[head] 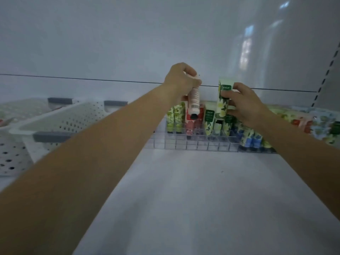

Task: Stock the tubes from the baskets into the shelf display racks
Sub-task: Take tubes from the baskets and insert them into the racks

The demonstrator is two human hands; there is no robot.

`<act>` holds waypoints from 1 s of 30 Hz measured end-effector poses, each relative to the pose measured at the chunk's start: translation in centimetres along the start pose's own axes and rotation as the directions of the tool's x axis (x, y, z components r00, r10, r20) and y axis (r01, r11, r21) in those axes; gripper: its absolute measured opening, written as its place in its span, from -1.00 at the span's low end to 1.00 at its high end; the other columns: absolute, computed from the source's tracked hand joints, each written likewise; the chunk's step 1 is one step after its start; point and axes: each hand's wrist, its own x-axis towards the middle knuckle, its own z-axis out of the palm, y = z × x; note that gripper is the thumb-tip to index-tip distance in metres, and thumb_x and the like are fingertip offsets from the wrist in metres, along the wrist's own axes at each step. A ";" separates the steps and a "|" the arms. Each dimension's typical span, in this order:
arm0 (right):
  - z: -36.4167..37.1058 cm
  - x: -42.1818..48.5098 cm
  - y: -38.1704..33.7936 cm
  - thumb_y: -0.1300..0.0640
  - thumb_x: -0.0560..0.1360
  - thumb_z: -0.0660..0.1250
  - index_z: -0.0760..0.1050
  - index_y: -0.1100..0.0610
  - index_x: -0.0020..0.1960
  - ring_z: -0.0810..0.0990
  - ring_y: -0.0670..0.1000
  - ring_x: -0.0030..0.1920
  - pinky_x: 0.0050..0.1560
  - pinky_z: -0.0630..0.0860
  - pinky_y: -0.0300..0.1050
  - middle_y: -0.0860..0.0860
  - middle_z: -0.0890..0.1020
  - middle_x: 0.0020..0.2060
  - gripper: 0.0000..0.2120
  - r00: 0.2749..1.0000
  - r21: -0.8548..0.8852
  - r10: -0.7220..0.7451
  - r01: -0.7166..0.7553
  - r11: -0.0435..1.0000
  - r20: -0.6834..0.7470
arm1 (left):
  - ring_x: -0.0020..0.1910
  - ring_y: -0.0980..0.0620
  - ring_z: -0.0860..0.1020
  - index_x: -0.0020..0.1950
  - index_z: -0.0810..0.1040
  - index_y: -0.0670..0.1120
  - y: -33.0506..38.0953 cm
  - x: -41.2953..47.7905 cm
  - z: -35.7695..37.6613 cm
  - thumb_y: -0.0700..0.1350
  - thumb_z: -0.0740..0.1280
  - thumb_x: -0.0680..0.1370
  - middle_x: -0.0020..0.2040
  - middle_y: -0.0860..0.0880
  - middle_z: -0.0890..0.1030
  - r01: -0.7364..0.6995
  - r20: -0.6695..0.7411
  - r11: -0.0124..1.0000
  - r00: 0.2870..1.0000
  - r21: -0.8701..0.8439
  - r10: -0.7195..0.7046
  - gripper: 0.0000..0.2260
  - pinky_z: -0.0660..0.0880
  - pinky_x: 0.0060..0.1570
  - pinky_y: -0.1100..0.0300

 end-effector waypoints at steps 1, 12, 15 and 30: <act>-0.5 -0.1 0.5 0.21 0.51 0.31 0.45 0.03 -0.09 0.58 -0.03 -0.23 -0.22 0.56 -0.12 0.01 0.56 -0.22 -0.90 1.000 0.006 -0.024 0.024 1.000 0.002 | 0.07 -0.22 0.54 -0.13 0.38 -0.11 -0.8 -0.3 1.0 -0.32 0.34 0.49 0.16 -0.22 0.48 -0.003 -0.032 0.998 0.999 -0.057 0.001 -0.83 0.58 -0.05 -0.10; -1.0 -1.6 5.0 0.17 0.52 0.32 0.33 0.14 0.22 0.60 -0.05 -0.15 -0.21 0.59 -0.21 0.03 0.60 -0.10 -0.69 0.982 -0.149 -0.187 0.182 0.972 -0.019 | -0.01 -0.07 0.55 0.11 0.44 -0.15 -7.2 -1.8 4.8 -0.27 0.28 0.54 0.10 -0.16 0.52 0.011 -0.306 0.988 0.950 -0.151 -0.057 -0.83 0.59 -0.03 0.03; -0.6 -1.5 5.0 0.16 0.52 0.32 0.31 0.03 0.12 0.62 0.01 -0.09 -0.12 0.58 -0.12 0.02 0.61 -0.10 -0.75 0.978 -0.118 -0.199 0.191 0.974 -0.059 | -0.18 0.09 0.53 0.15 0.45 -0.14 -7.5 -1.8 3.4 -0.28 0.20 0.57 -0.02 -0.03 0.51 0.020 -0.290 0.993 0.955 -0.117 -0.054 -0.82 0.58 -0.22 0.19; 0.2 -1.3 5.7 0.17 0.53 0.30 0.28 0.04 0.13 0.56 -0.16 -0.20 -0.21 0.51 -0.28 -0.08 0.55 -0.15 -0.75 0.969 -0.197 -0.244 0.244 0.950 0.028 | -0.16 0.07 0.52 0.07 0.45 -0.09 -8.9 -2.2 2.7 -0.27 0.19 0.57 0.01 -0.07 0.50 0.063 -0.313 0.996 0.946 -0.064 -0.080 -0.86 0.58 -0.08 0.07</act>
